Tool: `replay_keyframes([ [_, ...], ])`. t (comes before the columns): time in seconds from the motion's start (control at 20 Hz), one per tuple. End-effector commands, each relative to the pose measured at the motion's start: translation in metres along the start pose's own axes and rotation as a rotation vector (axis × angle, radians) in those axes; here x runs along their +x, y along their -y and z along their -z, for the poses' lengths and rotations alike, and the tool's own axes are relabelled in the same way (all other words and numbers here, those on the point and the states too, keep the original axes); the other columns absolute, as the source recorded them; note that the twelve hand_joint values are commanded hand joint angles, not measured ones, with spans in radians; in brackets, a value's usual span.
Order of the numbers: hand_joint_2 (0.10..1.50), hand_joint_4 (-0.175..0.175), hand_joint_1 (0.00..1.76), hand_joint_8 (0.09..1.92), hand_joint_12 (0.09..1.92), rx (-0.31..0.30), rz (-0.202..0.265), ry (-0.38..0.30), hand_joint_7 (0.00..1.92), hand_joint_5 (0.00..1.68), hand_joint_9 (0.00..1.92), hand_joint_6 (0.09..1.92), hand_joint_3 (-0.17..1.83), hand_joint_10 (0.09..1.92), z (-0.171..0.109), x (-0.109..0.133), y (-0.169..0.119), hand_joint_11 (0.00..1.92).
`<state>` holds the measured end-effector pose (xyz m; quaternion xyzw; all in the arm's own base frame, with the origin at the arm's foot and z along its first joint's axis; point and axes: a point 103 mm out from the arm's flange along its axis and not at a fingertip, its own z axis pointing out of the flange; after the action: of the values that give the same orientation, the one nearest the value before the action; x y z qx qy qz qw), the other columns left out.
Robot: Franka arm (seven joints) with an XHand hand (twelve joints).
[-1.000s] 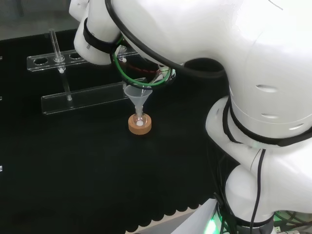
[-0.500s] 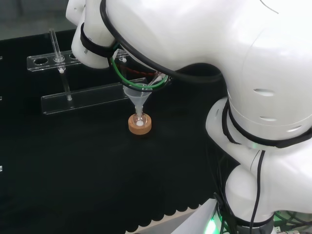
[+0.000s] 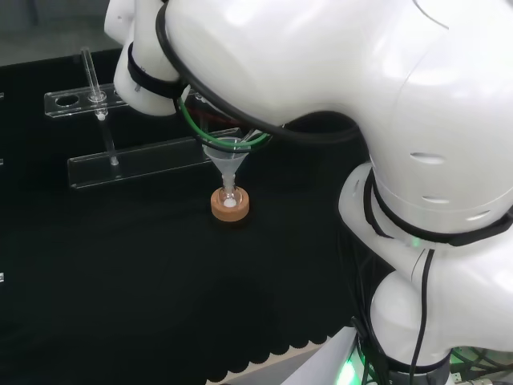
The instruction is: Pour all the NaCl from the weighing funnel into the round-bottom flask.
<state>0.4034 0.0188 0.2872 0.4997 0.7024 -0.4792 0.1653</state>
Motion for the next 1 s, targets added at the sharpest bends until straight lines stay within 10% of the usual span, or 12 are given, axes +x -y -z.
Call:
replay_keyframes([
  [0.05,0.67,0.175,1.10,0.64,1.22,0.000,0.000,0.012,0.45,1.19,0.78,0.84,0.70,0.48,0.001,-0.001,0.000,0.56],
  [1.0,0.67,0.175,1.10,0.64,1.22,0.003,-0.004,0.075,0.45,1.19,0.77,0.84,0.70,0.49,0.013,0.004,-0.002,0.55],
])
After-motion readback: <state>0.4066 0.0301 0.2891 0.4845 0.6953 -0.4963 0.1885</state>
